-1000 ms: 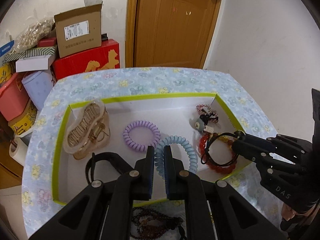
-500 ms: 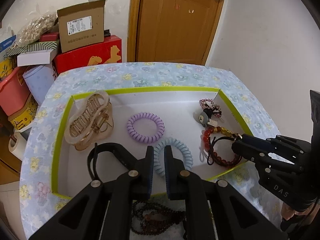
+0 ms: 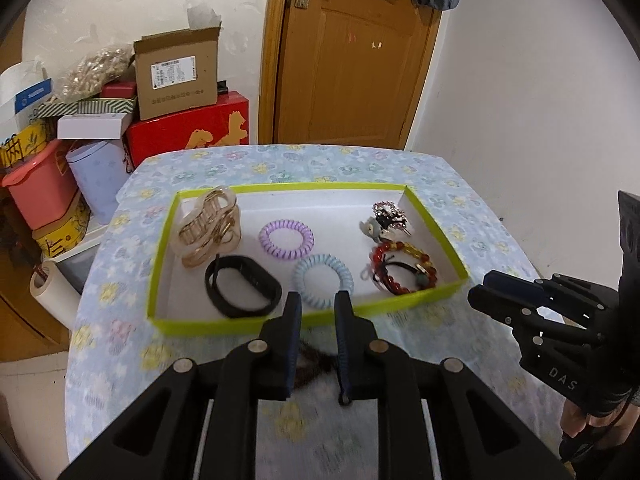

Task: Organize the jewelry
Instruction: 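Withdraw both open tools from the tray toward the brown necklace and gold chain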

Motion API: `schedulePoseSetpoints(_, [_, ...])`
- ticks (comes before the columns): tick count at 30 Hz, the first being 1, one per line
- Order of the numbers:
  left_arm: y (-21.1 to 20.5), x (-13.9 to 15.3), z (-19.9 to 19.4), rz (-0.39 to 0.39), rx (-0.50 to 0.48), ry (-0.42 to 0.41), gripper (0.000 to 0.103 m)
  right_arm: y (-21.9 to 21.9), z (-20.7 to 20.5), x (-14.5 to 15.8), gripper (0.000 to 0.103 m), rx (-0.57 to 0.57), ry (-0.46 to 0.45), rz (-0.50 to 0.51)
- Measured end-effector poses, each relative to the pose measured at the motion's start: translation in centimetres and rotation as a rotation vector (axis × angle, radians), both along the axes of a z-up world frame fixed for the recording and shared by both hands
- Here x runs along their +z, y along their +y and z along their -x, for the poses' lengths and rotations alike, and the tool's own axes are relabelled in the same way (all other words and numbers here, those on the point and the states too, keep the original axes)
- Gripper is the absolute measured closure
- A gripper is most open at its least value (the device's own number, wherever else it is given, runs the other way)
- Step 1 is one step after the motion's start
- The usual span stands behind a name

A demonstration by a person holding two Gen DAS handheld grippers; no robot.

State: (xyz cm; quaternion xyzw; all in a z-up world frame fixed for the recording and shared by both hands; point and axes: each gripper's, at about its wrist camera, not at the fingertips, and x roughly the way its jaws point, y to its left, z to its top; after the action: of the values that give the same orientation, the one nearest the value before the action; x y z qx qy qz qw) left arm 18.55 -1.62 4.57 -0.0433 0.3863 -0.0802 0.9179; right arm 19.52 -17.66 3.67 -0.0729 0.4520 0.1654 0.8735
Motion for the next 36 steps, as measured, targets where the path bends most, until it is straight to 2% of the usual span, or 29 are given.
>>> schedulePoseSetpoints(5, [0.0,0.7,2.8,-0.003,0.000,-0.015,0.085,-0.2,2.7,1.2,0.078,0.002,-0.019,-0.007])
schedulePoseSetpoints(9, [0.1,1.0,4.6,-0.005,0.003,-0.019,0.076,-0.2,4.2,1.6,0.078,0.007,-0.025,-0.008])
schedulePoseSetpoints(21, [1.4,-1.1,9.7,-0.005,0.031,0.020,0.076,-0.9,9.2,1.0,0.074,0.018,0.010,-0.049])
schedulePoseSetpoints(28, [2.2,-2.5,11.3,0.024,0.050,0.046,0.070,-1.1,10.4,-0.1,0.073,0.024,0.044,-0.069])
schedulePoseSetpoints(32, [2.5,-3.0,11.2,0.030,0.056,0.057,0.069,-0.8,10.0,-0.5,0.061,0.036,0.053,-0.075])
schedulePoseSetpoints(36, [2.7,-3.0,10.7,0.031,0.058,0.056,0.068,0.1,9.1,-1.1,0.060,0.054,0.062,-0.069])
